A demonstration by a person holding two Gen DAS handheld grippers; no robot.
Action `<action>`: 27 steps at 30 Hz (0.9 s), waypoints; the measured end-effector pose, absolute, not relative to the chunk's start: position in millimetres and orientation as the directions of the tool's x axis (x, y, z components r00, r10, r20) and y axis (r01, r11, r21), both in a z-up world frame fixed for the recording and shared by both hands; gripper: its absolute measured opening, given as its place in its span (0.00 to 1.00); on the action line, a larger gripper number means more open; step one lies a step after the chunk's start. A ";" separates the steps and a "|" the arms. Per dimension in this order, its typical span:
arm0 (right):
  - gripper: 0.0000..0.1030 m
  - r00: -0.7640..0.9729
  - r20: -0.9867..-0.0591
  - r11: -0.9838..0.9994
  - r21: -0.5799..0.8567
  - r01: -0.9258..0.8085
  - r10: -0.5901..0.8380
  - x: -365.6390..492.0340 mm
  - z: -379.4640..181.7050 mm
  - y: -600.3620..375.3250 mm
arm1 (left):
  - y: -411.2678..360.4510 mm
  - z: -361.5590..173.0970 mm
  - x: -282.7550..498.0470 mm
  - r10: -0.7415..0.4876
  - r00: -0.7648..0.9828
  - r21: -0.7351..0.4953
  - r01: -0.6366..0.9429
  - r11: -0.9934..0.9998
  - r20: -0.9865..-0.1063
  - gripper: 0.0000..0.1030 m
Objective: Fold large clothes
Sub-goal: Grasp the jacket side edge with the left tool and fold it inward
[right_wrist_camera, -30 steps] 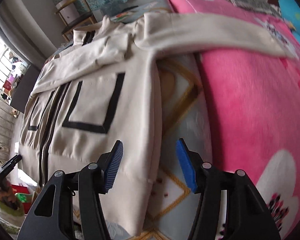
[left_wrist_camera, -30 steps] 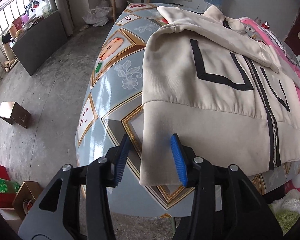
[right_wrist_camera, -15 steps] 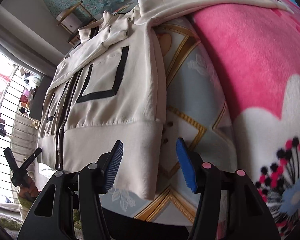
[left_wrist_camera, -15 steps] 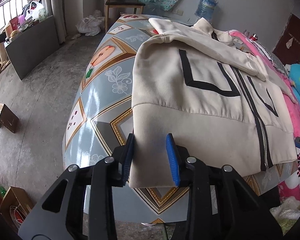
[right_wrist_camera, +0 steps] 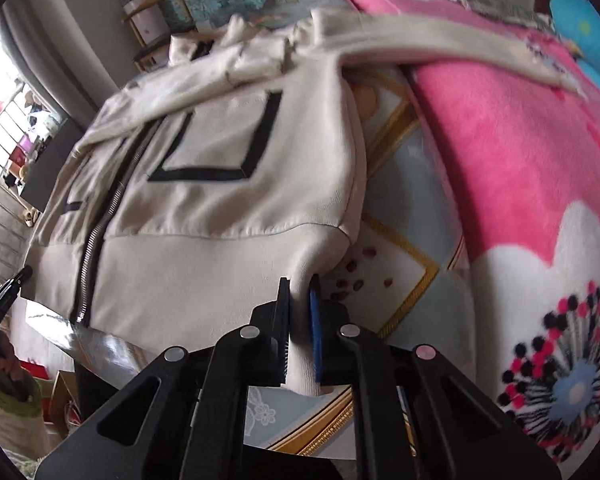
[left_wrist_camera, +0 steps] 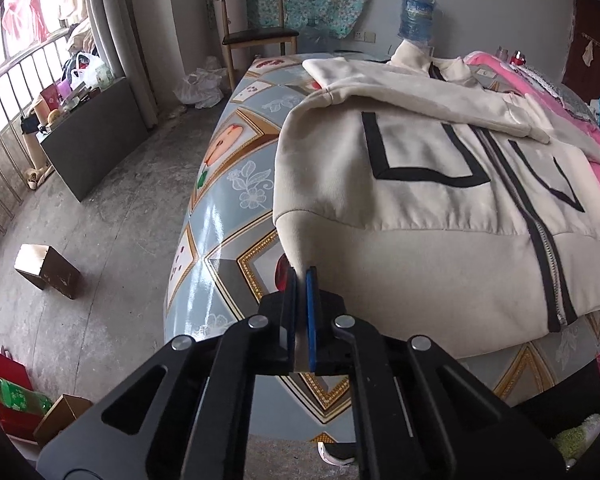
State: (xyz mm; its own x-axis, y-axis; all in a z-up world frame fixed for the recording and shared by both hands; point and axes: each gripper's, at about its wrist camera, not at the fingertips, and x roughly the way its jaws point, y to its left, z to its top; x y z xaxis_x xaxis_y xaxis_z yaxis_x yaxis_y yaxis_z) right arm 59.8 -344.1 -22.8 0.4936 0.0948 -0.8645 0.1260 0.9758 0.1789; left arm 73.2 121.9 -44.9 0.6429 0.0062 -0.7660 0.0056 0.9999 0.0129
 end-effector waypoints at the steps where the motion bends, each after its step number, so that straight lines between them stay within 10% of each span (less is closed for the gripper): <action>1: 0.08 0.518 -0.850 0.979 0.171 0.109 0.091 58.6 -13.1 -344.2 | 122.6 -36.2 67.4 -0.004 0.657 0.000 0.006 1.000 -0.754 0.04; 17: 0.06 0.500 -0.852 0.964 0.241 0.110 0.156 29.9 -15.1 -403.2 | 108.5 -41.7 -3.8 -0.112 0.548 -0.131 0.005 0.991 -0.829 0.08; 20: 0.16 0.500 -0.851 0.953 0.266 0.148 0.160 31.0 -10.3 -415.0 | 118.4 -39.7 -4.0 -0.097 0.543 -0.132 -0.025 0.991 -0.834 0.13; 23: 0.42 0.570 -0.812 0.952 0.262 0.161 0.127 24.5 17.9 -424.3 | 131.2 -23.8 -7.3 -0.045 0.588 -0.100 -0.061 0.993 -0.807 0.39; 27: 0.49 0.636 -0.744 0.928 0.355 0.117 0.205 37.4 45.6 -431.2 | 143.8 -2.1 14.3 -0.006 0.616 -0.082 -0.096 0.992 -0.788 0.40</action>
